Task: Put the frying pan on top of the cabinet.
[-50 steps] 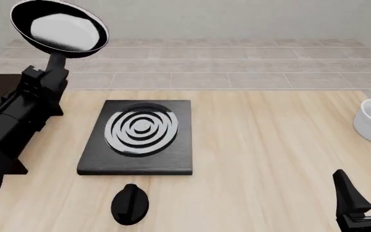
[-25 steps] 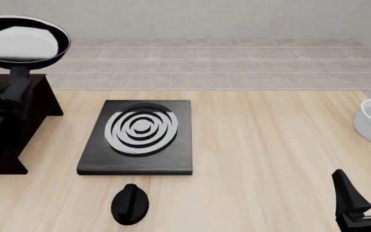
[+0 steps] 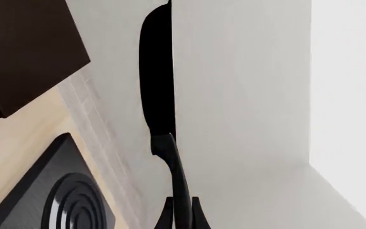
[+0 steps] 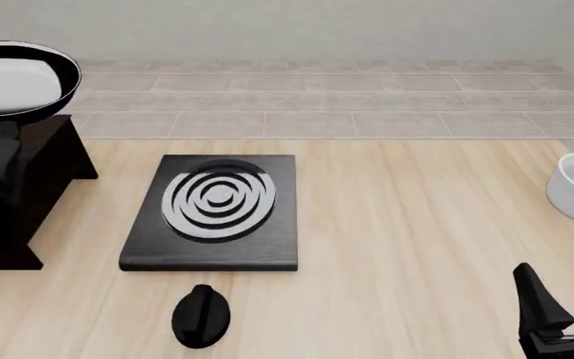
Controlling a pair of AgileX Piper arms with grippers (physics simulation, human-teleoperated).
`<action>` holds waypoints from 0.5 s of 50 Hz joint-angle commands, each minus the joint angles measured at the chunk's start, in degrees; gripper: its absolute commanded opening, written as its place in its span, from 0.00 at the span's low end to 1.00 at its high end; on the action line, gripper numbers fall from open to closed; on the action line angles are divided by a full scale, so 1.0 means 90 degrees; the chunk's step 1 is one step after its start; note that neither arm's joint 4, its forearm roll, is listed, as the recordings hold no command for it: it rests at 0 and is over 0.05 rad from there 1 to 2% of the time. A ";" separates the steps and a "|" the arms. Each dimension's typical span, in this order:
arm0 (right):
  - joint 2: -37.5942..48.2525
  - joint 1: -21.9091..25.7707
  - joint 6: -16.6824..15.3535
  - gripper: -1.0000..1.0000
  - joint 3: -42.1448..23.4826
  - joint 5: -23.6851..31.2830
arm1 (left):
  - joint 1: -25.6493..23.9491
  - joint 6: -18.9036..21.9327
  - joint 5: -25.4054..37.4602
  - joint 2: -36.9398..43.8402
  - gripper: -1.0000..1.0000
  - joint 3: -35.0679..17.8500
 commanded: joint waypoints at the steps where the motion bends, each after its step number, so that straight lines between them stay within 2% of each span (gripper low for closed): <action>1: -0.0065 0.0012 -0.0001 1.00 0.0001 0.0072 | 0.0194 -0.0108 -0.0030 -0.0422 0.00 0.0020; 25: 0.0061 0.0023 -0.0013 1.00 -0.0002 -0.0051 | 0.0484 -0.0389 -0.0073 -0.0584 0.00 0.0256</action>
